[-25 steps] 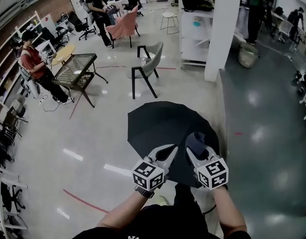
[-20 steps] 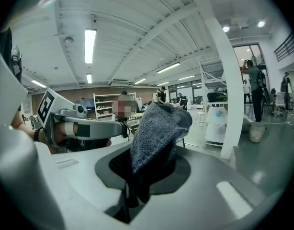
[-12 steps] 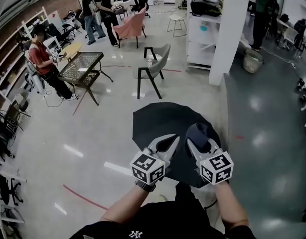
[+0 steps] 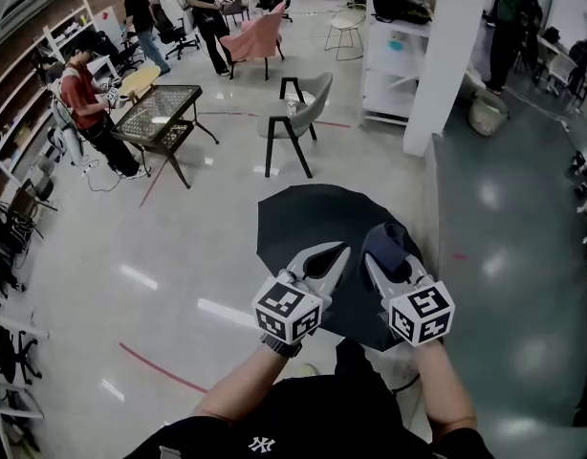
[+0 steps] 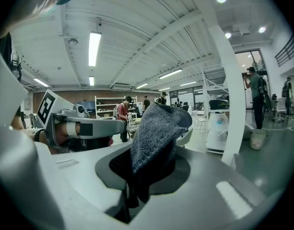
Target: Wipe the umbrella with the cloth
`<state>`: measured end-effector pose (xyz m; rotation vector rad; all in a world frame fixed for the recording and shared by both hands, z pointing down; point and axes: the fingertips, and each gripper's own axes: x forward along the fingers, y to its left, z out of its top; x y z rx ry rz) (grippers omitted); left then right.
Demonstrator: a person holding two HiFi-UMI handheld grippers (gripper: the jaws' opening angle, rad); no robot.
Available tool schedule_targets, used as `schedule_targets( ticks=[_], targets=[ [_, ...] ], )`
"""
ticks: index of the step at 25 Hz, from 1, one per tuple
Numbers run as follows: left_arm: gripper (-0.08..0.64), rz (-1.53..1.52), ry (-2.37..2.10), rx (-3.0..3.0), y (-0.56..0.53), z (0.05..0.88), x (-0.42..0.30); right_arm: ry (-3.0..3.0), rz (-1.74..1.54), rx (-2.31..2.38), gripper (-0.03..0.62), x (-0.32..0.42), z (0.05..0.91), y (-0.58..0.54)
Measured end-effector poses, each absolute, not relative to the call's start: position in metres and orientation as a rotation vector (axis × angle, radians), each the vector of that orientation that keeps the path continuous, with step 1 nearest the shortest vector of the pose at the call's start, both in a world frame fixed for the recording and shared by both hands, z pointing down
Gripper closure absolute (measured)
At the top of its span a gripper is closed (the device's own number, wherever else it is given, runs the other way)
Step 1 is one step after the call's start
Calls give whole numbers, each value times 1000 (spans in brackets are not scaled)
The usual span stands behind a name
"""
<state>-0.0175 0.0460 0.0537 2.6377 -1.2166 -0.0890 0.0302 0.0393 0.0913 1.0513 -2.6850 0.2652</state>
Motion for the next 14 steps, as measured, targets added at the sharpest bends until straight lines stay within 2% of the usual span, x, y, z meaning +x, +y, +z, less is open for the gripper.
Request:
schedule_targets(
  ticks=[14],
  targets=[
    [557,-95,-1259,2634,56,44,-34,-2688,252,1003,516,13,86,48]
  ],
)
